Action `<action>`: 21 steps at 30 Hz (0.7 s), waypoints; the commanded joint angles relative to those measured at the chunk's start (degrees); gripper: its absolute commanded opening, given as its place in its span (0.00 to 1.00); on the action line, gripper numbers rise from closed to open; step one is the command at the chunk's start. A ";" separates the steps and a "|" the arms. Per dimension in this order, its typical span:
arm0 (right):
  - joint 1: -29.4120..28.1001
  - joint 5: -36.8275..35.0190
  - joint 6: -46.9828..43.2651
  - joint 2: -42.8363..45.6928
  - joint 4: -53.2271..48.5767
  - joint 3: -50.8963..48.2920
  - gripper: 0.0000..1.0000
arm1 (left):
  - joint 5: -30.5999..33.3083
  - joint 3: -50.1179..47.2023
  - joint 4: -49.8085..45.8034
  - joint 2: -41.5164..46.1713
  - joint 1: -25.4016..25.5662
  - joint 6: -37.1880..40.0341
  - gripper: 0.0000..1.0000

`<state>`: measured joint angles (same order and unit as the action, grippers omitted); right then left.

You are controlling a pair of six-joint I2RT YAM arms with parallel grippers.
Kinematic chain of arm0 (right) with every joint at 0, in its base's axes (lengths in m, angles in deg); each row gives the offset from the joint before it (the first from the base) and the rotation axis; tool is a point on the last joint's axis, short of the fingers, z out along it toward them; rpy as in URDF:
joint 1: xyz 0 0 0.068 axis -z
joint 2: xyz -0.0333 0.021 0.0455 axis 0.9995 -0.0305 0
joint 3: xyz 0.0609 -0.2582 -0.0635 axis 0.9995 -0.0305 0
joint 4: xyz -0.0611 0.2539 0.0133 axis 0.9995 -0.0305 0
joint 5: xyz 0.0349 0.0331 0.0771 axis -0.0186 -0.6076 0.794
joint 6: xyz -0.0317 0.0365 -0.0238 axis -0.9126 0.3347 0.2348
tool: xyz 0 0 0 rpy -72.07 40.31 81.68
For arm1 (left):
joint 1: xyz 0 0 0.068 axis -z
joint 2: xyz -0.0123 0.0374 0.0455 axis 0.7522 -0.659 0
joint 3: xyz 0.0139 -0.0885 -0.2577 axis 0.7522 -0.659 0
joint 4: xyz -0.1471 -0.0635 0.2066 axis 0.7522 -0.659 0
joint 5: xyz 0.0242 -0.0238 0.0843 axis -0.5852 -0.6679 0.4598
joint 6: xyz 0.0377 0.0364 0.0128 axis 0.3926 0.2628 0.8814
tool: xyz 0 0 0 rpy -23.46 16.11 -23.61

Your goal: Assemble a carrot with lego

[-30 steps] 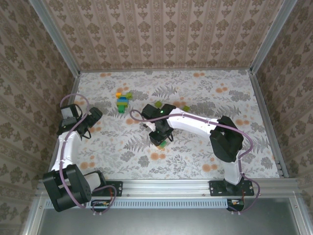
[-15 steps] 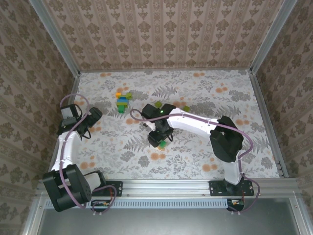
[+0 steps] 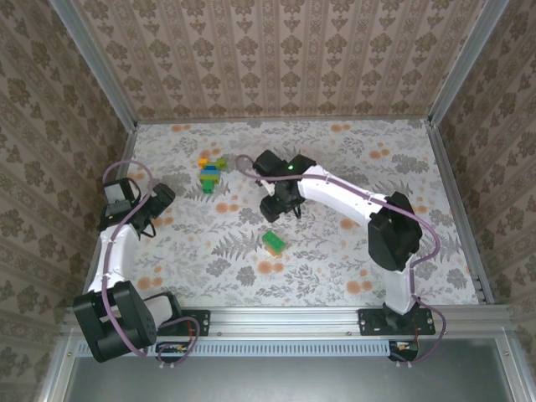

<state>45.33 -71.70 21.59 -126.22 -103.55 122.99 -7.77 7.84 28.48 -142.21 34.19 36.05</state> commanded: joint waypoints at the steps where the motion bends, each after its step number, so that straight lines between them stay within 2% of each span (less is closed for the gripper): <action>1: 1.73 -2.43 -1.80 -4.98 -0.88 4.29 0.66 | -0.05 1.93 -0.50 0.35 0.32 1.28 1.00; 8: 3.33 -2.78 -11.11 -15.80 -3.48 14.56 0.63 | 0.09 1.90 -0.42 0.26 0.42 1.14 1.00; 21: 4.51 -1.90 -13.19 -18.43 2.33 11.43 0.64 | 0.64 2.05 -0.25 -0.20 0.78 1.27 1.00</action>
<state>49.66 -73.28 9.78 -144.06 -102.09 134.88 -7.75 7.84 28.48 -142.21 34.61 36.05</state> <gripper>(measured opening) 0.637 0.993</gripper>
